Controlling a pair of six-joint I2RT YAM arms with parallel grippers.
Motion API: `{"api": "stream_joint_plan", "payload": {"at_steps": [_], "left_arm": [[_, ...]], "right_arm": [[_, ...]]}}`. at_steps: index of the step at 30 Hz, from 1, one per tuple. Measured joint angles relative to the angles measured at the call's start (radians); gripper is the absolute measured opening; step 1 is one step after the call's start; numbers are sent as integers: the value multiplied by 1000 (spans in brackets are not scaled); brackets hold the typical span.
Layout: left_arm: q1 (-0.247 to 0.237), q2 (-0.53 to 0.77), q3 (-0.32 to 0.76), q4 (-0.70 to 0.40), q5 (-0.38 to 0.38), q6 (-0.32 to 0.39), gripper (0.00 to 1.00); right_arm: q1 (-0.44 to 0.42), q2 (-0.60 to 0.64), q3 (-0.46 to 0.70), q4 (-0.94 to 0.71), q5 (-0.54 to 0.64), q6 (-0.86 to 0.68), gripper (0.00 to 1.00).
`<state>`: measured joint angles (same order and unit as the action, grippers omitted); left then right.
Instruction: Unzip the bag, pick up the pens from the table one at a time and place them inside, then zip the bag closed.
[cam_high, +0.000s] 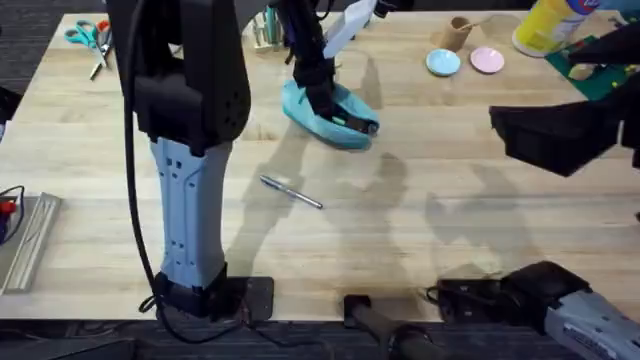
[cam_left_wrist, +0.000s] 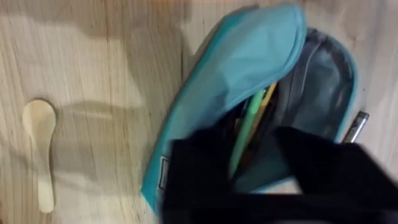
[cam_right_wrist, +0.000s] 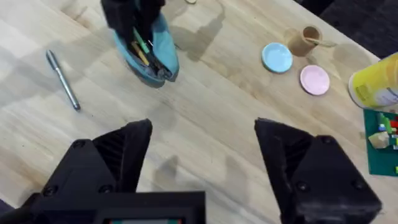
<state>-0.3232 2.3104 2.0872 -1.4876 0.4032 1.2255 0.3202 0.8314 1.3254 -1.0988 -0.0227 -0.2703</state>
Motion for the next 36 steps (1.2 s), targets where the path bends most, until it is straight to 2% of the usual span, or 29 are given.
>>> {"api": "stream_joint_plan", "payload": {"at_steps": [2, 3, 4, 18, 28, 36], "left_arm": [[-3, 0, -1, -1, 8, 0, 862], [-5, 0, -2, -1, 7, -4, 959], [-5, 0, -2, 0, 4, -4, 986], [-2, -36, -8, -8, -3, -9, 996], [47, -213, -8, -57, 5, -15, 995], [79, -268, -8, -139, 17, -15, 995]], "right_arm": [[0, 0, 0, 0, 0, 0, 998], [0, 0, 0, 0, 0, 0, 998], [0, 0, 0, 0, 0, 0, 998], [0, 0, 0, 0, 0, -19, 998], [0, 0, 0, 0, 0, -23, 997], [0, 0, 0, 0, 0, -23, 997]]}}
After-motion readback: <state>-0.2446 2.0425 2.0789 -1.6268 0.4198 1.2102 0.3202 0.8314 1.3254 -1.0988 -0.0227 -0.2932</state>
